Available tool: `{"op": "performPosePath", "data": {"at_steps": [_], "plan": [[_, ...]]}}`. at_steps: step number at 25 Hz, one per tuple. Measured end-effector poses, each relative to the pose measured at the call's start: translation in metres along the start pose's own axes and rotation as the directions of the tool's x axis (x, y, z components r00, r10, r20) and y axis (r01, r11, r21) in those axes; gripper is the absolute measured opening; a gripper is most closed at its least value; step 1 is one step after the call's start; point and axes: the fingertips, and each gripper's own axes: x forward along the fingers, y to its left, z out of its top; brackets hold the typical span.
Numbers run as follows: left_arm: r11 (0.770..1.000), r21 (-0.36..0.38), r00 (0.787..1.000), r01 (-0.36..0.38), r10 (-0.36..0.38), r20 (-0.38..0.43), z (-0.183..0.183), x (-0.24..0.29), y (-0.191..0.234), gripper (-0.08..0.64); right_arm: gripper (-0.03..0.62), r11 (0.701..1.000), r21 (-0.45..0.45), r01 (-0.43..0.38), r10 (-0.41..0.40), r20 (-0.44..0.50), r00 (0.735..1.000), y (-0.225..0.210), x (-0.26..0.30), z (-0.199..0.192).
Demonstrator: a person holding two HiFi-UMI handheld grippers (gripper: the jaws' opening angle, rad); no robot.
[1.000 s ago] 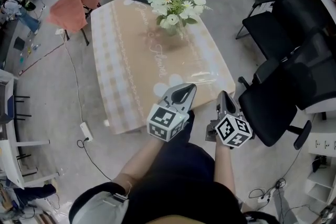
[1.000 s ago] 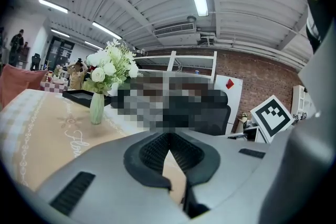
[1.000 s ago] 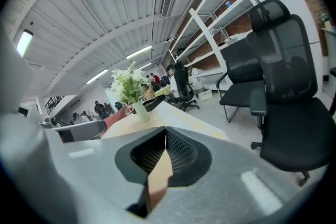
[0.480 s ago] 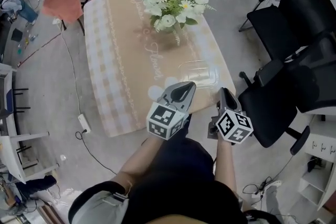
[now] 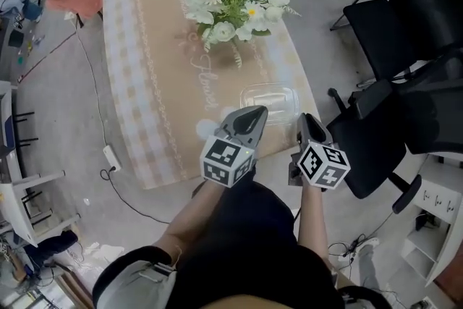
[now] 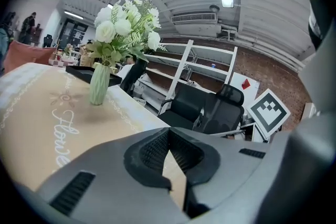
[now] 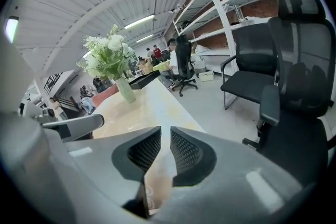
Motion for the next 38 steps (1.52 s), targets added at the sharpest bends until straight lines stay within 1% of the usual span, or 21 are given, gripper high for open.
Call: {"op": "performPosePath", "data": {"at_steps": [6,14,20,26,33,38], "plan": [[1.0,-0.026,1.0,-0.007,0.007,-0.027,0.0,0.017,0.006,0.006,0.052,1.0,-0.016,-0.012,0.011,-0.085,0.996,-0.006,0.014,0.003],[0.999,-0.048,0.998,-0.014,0.011,-0.055,0.003,0.036,0.013,0.006,0.067,0.998,-0.03,-0.055,0.048,-0.188,0.981,-0.005,0.036,0.005],[0.997,-0.07,0.997,-0.031,0.026,-0.071,0.005,0.045,0.021,0.006,0.066,0.997,-0.021,-0.074,0.066,-0.256,0.965,-0.007,0.045,0.005],[0.996,-0.084,0.996,-0.043,0.036,-0.08,0.006,0.051,0.03,0.006,0.067,0.995,-0.035,-0.096,0.079,-0.333,0.94,-0.004,0.053,-0.002],[0.994,-0.095,0.996,-0.045,0.037,-0.077,0.009,0.056,0.037,0.006,0.066,0.994,-0.052,-0.097,0.072,-0.356,0.932,-0.003,0.054,-0.003],[0.995,-0.098,0.997,-0.035,0.027,-0.076,0.01,0.057,0.035,0.006,0.054,0.995,-0.033,-0.09,0.073,-0.341,0.937,-0.003,0.055,-0.002]]}}
